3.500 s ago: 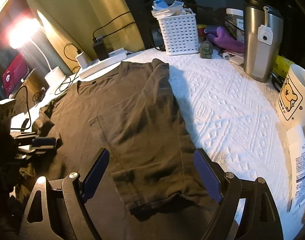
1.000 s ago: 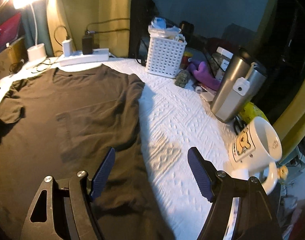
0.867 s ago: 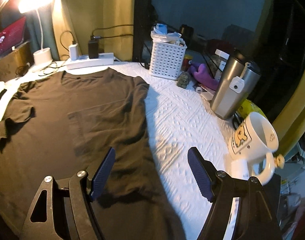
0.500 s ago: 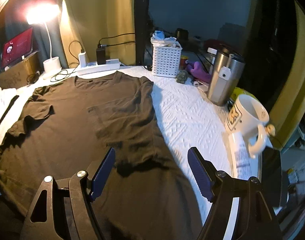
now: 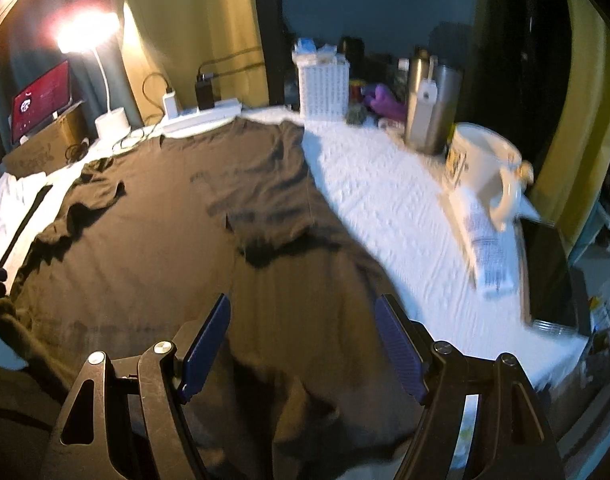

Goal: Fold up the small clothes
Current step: 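Grasp the hem with both grippers and lift it toward the collar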

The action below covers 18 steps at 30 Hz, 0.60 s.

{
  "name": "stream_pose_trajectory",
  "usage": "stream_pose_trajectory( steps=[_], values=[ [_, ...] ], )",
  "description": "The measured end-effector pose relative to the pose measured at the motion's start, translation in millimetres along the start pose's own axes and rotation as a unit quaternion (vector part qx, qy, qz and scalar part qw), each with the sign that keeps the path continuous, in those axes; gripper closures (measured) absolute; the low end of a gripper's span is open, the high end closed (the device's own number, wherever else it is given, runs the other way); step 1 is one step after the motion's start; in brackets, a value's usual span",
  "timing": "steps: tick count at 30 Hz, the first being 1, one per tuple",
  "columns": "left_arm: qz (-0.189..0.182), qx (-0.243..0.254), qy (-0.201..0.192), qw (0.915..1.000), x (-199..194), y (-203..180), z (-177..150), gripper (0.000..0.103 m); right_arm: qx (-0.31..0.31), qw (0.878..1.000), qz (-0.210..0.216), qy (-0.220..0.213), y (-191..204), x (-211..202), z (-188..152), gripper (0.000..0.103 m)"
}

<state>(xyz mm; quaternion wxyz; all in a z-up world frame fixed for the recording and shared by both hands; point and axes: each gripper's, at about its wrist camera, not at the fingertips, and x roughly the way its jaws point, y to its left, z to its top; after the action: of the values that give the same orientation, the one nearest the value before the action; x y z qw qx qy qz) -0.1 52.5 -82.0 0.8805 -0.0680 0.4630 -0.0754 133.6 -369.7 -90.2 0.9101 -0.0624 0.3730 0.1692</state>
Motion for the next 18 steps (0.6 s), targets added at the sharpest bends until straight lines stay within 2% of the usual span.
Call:
stream_pose_trajectory(
  steps=[4,7,9,10,12,13,15,18],
  values=[
    [-0.041,-0.001,0.042,0.9983,7.0,-3.7,-8.0,0.042,-0.003,1.000,0.006,0.023,-5.1,-1.7,-19.6,0.026],
    [-0.044,0.009,0.058,0.9973,8.9,-7.5,-12.3,0.043,-0.003,0.999,0.016,0.031,-10.1,-6.6,-28.1,0.026],
    [-0.043,0.020,0.058,0.9972,7.9,-11.2,-13.9,0.057,-0.001,0.999,0.029,0.040,-9.9,-6.0,-34.0,0.028],
    [-0.043,0.025,0.056,0.9971,6.7,-12.6,-14.0,0.060,-0.004,0.998,0.036,0.048,-7.6,-3.5,-37.5,0.032],
    [-0.038,0.040,0.045,0.9974,2.6,-17.6,-14.5,0.071,-0.011,0.997,0.041,0.062,-2.1,2.9,-42.6,0.058],
    [-0.036,0.044,0.040,0.9976,1.4,-17.9,-13.4,0.073,-0.016,0.997,0.046,0.067,2.2,6.3,-45.4,0.064],
    [-0.032,0.047,0.021,0.9982,-5.1,-18.0,-10.8,0.082,-0.024,0.996,0.056,0.070,8.1,9.0,-47.0,0.090],
    [-0.037,0.048,-0.024,0.9979,-24.3,-18.0,-2.8,0.084,-0.041,0.997,0.049,0.053,14.2,4.0,-41.4,0.096]
  ],
)
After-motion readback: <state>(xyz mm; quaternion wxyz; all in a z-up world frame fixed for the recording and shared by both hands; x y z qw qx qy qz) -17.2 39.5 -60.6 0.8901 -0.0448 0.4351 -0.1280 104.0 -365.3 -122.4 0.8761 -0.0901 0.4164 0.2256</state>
